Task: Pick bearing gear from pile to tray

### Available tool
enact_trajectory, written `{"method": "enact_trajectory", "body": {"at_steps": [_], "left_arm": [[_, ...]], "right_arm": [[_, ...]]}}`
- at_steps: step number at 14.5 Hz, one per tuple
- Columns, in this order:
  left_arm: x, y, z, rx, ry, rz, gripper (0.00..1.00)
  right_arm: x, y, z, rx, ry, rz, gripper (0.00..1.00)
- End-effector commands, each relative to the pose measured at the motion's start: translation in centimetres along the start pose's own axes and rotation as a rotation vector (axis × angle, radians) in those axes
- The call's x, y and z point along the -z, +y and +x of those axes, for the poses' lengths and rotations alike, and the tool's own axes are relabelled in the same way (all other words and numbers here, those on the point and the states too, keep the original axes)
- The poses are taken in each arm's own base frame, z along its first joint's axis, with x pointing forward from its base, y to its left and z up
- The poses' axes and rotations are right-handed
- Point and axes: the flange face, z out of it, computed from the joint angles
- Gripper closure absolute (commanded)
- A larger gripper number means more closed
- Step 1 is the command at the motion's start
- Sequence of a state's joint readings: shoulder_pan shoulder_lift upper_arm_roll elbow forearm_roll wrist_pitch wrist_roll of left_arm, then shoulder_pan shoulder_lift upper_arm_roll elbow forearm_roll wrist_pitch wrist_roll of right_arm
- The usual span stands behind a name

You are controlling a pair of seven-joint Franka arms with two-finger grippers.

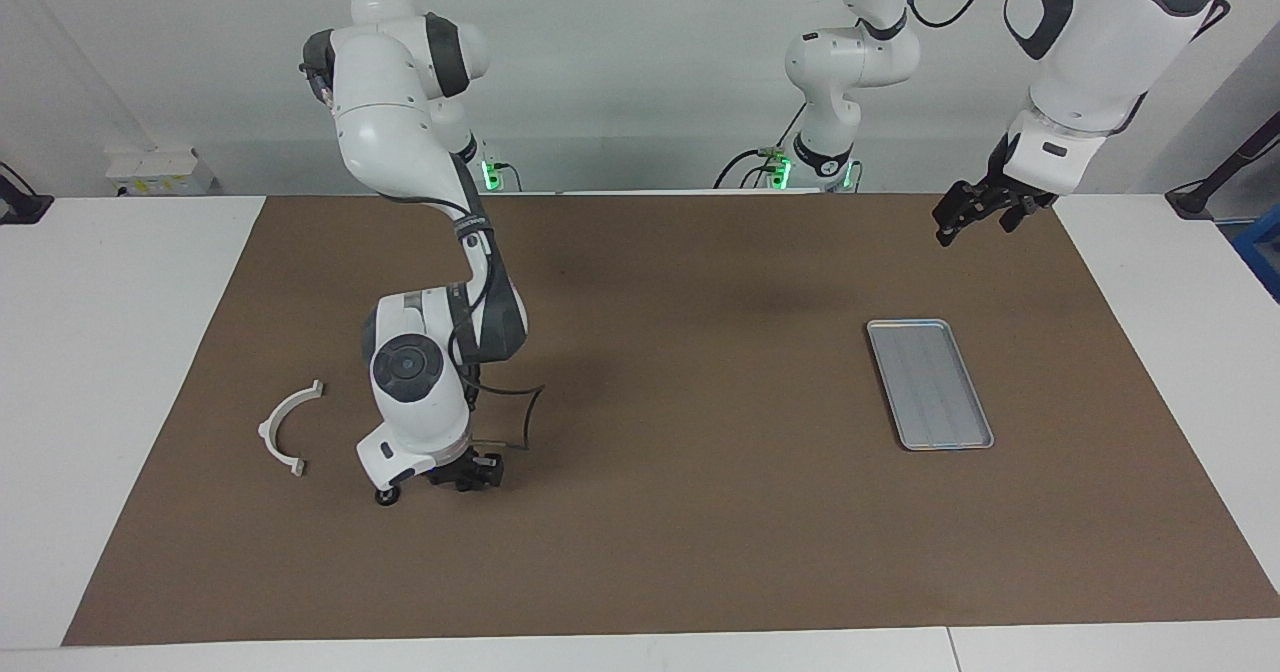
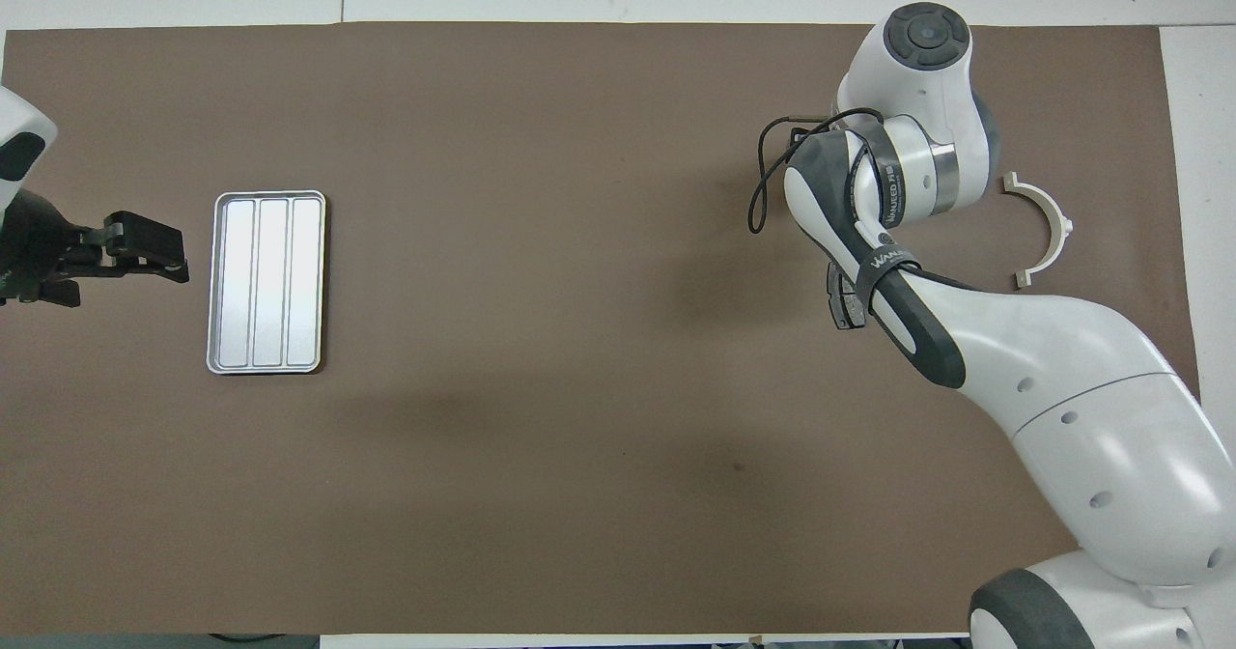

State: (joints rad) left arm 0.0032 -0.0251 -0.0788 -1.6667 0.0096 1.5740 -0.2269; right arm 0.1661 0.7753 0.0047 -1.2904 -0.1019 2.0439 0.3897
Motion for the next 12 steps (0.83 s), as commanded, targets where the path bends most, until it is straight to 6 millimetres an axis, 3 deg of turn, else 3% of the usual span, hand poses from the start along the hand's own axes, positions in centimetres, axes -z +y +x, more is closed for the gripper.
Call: {"method": "enact_trajectory", "body": {"at_steps": [1,2,4,9,10,12], "left_arm": [[0.4,-0.1,-0.6,-0.005,0.004,-0.011,0.0],[0.4,-0.1,-0.6,-0.005,0.004,-0.011,0.0],[0.4,-0.1,-0.6,-0.005,0.004,-0.011,0.0],[0.4,-0.1,-0.6,-0.005,0.004,-0.011,0.0],[0.4,0.0,-0.6,-0.007,0.004,-0.011,0.0],[0.4,-0.1,-0.6,-0.005,0.004,-0.011,0.0]], "right_arm": [[-0.8,0.0,-0.3,-0.021,-0.012,0.01,0.82],[-0.5,-0.2,-0.4,-0.021,-0.012,0.012,0.84],[-0.2,-0.4,-0.5,-0.022,-0.016,0.016,0.99],[-0.1,0.0,-0.8,-0.027,-0.056,0.007,1.0],[1.2,0.1,-0.8,-0.023,-0.072,-0.001,1.0],[6.1,0.0,-1.0,0.0,-0.094,-0.018,1.0]]}}
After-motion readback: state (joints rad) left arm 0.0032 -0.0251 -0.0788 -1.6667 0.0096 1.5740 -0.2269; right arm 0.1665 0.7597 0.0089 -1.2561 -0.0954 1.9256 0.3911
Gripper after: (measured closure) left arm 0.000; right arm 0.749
